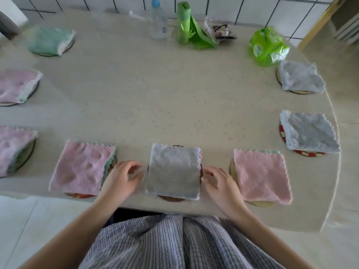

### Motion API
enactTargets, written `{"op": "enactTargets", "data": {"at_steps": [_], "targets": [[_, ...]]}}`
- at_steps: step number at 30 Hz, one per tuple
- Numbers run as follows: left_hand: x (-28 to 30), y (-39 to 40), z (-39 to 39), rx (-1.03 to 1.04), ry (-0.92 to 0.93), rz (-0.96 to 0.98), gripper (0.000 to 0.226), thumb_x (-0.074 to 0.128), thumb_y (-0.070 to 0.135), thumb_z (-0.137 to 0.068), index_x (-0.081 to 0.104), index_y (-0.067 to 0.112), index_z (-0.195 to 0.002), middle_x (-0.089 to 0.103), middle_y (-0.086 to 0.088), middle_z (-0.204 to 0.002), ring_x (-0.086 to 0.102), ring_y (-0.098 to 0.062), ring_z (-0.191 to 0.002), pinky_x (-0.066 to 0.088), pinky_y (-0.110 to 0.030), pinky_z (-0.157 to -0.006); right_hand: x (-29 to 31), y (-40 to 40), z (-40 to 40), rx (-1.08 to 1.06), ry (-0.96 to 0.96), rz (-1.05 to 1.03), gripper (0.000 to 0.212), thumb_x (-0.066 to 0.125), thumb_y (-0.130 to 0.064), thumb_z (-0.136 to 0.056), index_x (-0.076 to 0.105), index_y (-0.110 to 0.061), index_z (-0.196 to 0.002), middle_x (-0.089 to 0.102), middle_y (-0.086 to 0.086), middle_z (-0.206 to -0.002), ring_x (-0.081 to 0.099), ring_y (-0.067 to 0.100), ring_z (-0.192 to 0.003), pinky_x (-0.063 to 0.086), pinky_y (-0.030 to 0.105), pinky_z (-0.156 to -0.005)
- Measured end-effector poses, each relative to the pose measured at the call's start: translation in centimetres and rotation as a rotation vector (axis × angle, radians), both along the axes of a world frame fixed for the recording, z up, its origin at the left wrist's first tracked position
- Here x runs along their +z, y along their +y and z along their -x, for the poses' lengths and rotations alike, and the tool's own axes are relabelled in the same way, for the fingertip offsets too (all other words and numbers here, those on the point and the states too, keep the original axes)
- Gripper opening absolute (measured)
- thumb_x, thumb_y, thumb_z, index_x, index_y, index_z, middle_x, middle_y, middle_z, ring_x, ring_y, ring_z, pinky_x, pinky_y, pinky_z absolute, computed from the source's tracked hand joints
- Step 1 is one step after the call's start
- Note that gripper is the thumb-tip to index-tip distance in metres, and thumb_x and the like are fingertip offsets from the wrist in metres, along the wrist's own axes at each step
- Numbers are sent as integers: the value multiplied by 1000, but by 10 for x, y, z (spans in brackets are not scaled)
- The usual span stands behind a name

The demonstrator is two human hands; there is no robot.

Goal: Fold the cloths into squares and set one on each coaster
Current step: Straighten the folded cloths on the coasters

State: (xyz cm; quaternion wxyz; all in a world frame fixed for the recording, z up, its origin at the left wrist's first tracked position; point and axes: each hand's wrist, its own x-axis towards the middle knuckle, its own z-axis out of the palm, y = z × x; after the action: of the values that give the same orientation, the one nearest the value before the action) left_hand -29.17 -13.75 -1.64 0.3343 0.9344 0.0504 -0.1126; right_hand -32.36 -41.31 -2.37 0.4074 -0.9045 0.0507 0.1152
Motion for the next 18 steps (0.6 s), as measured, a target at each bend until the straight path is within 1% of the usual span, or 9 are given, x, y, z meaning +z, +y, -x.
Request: {"op": "enactTargets", "data": {"at_steps": [2, 3, 4, 6, 9, 12, 14, 16, 18], "targets": [[1, 9, -5, -57, 115, 10, 12, 64, 24, -83, 64, 20, -94, 64, 5, -90, 61, -15, -88, 47, -29, -77, -1, 14, -2, -119, 67, 2, 27, 58, -24, -87, 59, -31, -113, 63, -15, -105, 58, 4, -100, 47, 23, -83], [2, 12, -7, -117, 179, -7, 8, 62, 31, -84, 62, 24, -89, 65, 7, -88, 61, -12, -85, 48, -29, -73, -3, 19, -3, -148, 117, 22, 25, 58, -28, -87, 59, -31, -112, 65, -15, -102, 60, 5, -96, 47, 21, -78], [3, 12, -8, -186, 229, -31, 9, 60, 37, -85, 60, 29, -83, 65, 9, -85, 61, -10, -80, 47, -27, -68, -4, 23, -2, -161, 170, 51, 24, 58, -33, -87, 60, -29, -111, 66, -13, -100, 60, 7, -92, 48, 22, -74], [5, 10, -8, -294, 277, -62, 16, 57, 44, -86, 56, 33, -74, 62, 10, -78, 58, -7, -71, 41, -25, -58, -5, 29, -2, -183, 255, 113, 24, 56, -41, -87, 60, -26, -106, 66, -9, -95, 61, 11, -87, 49, 28, -71], [4, 4, -6, -359, 268, -88, 19, 55, 47, -86, 60, 31, -77, 58, 9, -78, 57, -10, -71, 39, -26, -57, -4, 36, -6, -229, 307, 173, 25, 54, -46, -86, 60, -24, -95, 65, -7, -85, 59, 14, -79, 45, 29, -61], [-2, 3, -8, -369, 239, -81, 26, 56, 46, -85, 50, 32, -65, 51, 11, -73, 54, -10, -69, 35, -26, -56, 0, 40, -12, -205, 347, 197, 24, 55, -44, -87, 59, -22, -80, 58, -9, -67, 54, 12, -65, 35, 25, -50], [-6, 4, -11, -381, 233, -87, 29, 56, 46, -85, 47, 32, -61, 50, 11, -73, 53, -9, -70, 34, -26, -56, 3, 40, -13, -207, 362, 181, 25, 56, -41, -87, 59, -20, -73, 55, -9, -61, 50, 10, -57, 31, 24, -48], [-9, 3, -13, -399, 242, -102, 32, 56, 46, -85, 47, 30, -59, 49, 10, -72, 51, -9, -68, 33, -26, -55, 5, 39, -14, -213, 381, 165, 27, 56, -38, -87, 60, -15, -73, 54, -6, -59, 48, 10, -55, 31, 25, -48], [-10, 4, -13, -423, 233, -121, 34, 55, 47, -85, 48, 27, -58, 48, 10, -72, 49, -8, -67, 32, -26, -55, 6, 38, -14, -199, 401, 162, 26, 55, -36, -86, 62, -12, -77, 57, -4, -62, 49, 11, -57, 32, 26, -50]]}}
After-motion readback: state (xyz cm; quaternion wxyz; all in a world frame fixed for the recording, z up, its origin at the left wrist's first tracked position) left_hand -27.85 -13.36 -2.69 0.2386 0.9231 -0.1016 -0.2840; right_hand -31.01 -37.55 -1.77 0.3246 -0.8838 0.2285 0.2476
